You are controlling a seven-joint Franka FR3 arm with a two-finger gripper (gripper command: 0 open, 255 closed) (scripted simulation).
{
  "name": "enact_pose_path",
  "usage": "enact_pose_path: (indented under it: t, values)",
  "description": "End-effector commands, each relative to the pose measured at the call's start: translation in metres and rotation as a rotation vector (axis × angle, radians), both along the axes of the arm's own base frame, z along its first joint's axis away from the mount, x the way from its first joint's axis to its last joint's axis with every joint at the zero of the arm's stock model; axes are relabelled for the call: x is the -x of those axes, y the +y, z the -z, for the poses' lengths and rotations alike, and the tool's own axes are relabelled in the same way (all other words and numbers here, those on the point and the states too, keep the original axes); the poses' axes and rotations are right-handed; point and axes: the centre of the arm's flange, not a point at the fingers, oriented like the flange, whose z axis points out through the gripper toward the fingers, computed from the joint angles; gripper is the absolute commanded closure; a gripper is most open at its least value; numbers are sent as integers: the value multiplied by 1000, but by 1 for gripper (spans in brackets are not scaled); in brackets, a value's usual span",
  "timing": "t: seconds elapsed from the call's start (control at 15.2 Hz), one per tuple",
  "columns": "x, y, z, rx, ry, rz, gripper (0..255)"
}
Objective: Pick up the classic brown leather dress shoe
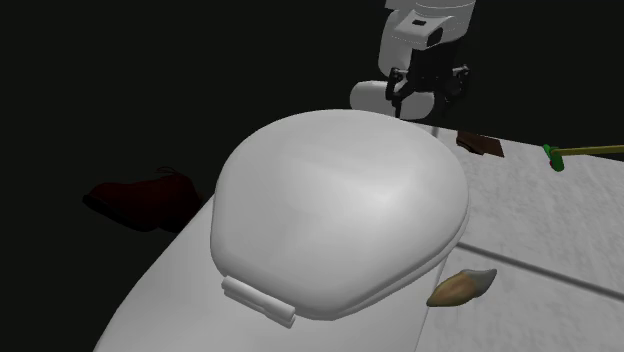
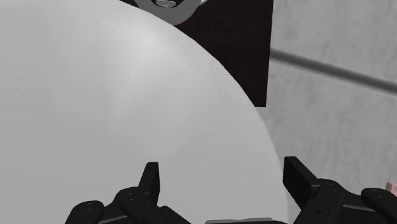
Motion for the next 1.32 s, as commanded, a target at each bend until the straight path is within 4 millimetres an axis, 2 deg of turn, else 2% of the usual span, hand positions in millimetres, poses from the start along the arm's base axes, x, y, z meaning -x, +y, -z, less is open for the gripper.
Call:
enact_pose_path:
  t: [0.0, 0.66, 1.25]
  values:
    - [0, 0, 0, 0, 0, 0, 0]
    - [-76, -82, 20, 110, -58, 24, 0]
    - [-143, -159, 26, 208, -109, 46, 0]
